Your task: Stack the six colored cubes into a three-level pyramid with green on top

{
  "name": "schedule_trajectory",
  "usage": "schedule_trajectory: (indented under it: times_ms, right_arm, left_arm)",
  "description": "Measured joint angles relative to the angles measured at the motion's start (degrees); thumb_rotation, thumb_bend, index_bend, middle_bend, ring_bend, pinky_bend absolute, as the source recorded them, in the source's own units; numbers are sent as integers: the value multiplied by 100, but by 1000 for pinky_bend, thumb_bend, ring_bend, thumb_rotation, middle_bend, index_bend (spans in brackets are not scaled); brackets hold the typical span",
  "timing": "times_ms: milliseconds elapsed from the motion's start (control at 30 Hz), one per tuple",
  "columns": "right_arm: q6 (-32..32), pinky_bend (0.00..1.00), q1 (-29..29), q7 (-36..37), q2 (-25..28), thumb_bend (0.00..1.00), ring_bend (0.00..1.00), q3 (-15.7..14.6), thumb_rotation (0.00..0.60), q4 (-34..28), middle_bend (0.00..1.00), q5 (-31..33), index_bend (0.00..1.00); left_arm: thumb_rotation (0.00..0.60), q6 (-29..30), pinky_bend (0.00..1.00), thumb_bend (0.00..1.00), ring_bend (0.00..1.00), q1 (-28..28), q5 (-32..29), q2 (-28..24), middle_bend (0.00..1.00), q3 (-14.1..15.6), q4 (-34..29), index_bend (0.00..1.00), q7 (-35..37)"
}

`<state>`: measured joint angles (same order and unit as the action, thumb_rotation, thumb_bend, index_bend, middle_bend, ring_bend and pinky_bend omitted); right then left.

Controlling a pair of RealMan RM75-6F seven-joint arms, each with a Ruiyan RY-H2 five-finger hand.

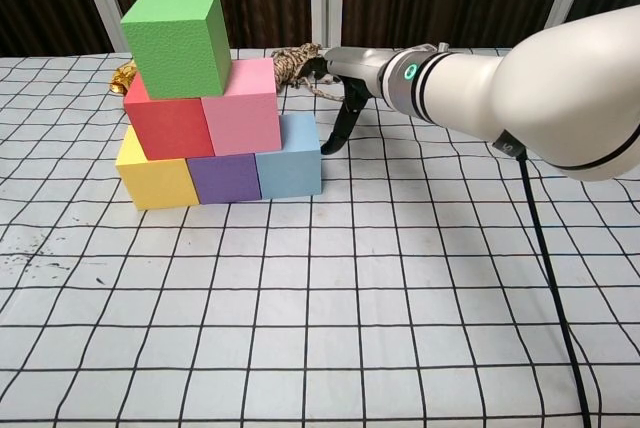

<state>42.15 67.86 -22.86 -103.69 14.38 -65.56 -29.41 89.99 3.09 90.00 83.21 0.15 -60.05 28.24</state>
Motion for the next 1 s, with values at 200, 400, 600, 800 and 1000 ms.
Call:
schedule_trajectory:
  times_ms: [200,400,600,800,1000]
  right_arm:
    - [-33,0,-7,-33,-53,95,0,54,600,47,8,-14,0]
    - [-65,0,-15,-58,-92,95,0,92,600,85,8,-18,0]
    - [-82,0,-40,-54,-103,94,0,125,600,74,8,-43,0]
    - [-84,0,-67,-62,-98,94,0,141,600,59,8,-65,0]
    - [-95,0,-77,-48,-98,94,0,183,600,44,8,-83,0]
  left_arm:
    - [600,-31,45,0,0,-2,-22,-4,183,0,-3,56,1]
    - [600,-53,46,0,0,3,-26,-7,183,2,-19,56,-25]
    - [600,-51,45,0,0,5,-24,-13,184,-2,-26,56,-28]
    - [600,-52,46,0,0,0,-25,-11,184,1,-24,56,-23]
    - [600,-52,46,0,0,2,-24,-6,183,0,-19,56,-19]
